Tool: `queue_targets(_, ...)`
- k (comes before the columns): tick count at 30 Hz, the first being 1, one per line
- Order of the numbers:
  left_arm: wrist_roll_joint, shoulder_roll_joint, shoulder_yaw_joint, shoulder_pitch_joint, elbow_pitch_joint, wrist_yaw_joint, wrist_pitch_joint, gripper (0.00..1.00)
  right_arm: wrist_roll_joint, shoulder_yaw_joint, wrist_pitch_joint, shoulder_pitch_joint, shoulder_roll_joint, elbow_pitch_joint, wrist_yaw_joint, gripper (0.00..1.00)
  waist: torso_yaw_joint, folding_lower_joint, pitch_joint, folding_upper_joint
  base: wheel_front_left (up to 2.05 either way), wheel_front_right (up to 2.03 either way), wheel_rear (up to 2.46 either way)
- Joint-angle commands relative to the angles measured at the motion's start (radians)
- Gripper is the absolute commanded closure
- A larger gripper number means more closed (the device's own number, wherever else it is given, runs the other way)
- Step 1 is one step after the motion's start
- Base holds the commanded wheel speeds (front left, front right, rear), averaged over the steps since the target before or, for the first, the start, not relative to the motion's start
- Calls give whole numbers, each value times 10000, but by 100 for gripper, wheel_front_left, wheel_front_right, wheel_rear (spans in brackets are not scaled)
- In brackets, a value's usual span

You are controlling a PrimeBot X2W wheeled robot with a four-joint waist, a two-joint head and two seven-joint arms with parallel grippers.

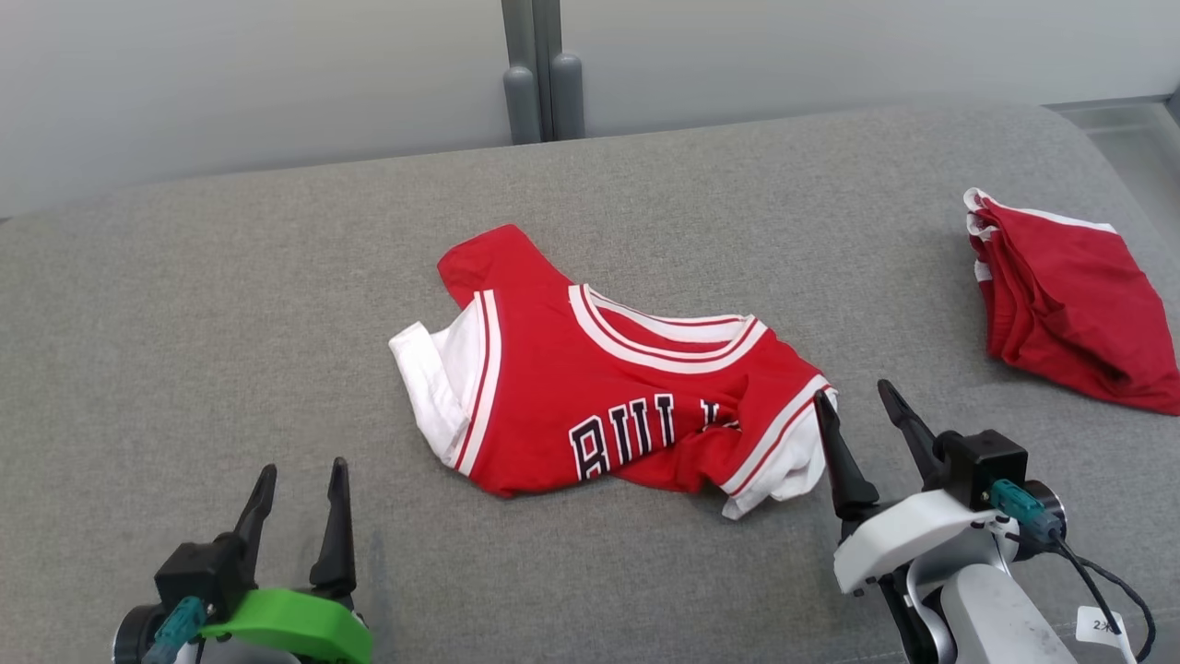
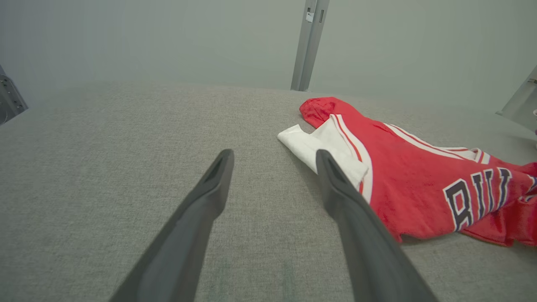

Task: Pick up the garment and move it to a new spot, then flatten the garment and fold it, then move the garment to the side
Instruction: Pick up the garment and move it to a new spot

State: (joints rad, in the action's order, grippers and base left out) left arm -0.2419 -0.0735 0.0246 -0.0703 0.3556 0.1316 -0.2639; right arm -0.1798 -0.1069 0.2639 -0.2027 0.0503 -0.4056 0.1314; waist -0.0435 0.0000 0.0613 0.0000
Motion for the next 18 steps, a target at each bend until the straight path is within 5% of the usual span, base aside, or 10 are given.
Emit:
queue_targets(1,64,30,-83,175,-68,-30,-2,0,-46,8,4,132,13,-11,-16,0,-27,0,-166,0,0,0,0)
queue_targets(18,215,221,-480,752,-452,-28,-2,0,-8,107,4,344,13,-40,-16,0,0,0,-316,0,0,0,0)
